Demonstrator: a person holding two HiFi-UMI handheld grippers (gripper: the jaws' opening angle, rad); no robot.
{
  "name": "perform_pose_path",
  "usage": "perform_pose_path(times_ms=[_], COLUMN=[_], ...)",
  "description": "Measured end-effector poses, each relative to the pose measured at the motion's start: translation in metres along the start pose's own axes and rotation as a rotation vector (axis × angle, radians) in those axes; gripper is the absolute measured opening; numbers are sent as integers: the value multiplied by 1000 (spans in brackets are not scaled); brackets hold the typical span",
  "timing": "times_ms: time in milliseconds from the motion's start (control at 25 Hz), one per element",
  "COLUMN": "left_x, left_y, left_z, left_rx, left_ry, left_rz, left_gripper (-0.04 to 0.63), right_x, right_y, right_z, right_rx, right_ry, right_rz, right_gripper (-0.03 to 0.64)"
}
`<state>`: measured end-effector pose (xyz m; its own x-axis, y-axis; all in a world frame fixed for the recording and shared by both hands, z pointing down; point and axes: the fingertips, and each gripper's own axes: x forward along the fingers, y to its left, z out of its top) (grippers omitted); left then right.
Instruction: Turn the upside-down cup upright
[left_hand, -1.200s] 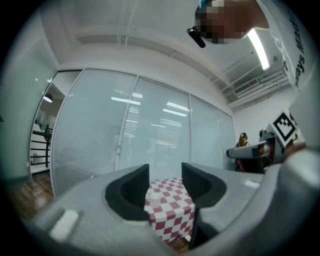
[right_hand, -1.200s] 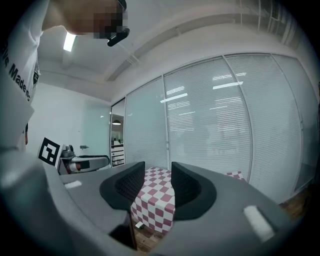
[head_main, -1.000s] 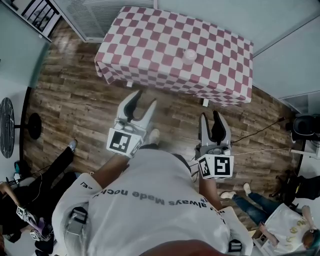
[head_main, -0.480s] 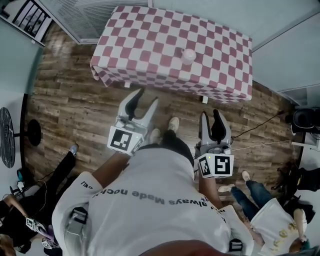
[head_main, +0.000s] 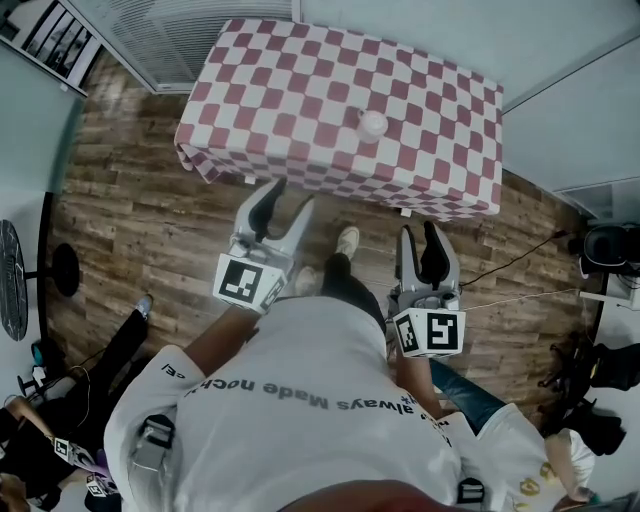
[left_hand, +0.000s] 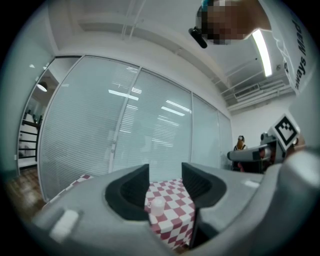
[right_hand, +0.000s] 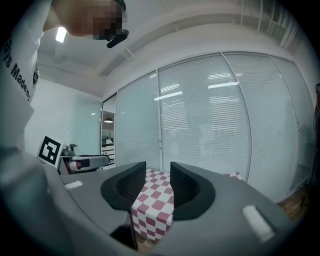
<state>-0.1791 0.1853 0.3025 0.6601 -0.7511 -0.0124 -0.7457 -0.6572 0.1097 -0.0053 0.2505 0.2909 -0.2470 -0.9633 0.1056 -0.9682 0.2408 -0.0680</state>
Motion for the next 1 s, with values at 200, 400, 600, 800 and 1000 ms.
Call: perform_pose_path(times_ms=[200, 400, 600, 800, 1000], left_x=[38, 85, 134, 175, 209], left_y=[3, 6, 8, 4, 0], left_z=[-1, -3, -1, -2, -3], left_rx=[0, 10, 22, 30, 35], left_ry=[4, 11, 15, 22, 31], left_rz=[10, 17, 32, 44, 59], left_gripper=[206, 206, 206, 206, 206], right_x=[26, 55, 85, 107, 124], right_y=[-32, -70, -112, -149, -182], right_z=[3, 4, 10, 13, 18], right_rx=[7, 19, 24, 27, 35], right_ry=[-1, 0, -2, -7, -11], right_rz=[8, 15, 29, 41, 49], right_gripper=[153, 153, 153, 153, 153])
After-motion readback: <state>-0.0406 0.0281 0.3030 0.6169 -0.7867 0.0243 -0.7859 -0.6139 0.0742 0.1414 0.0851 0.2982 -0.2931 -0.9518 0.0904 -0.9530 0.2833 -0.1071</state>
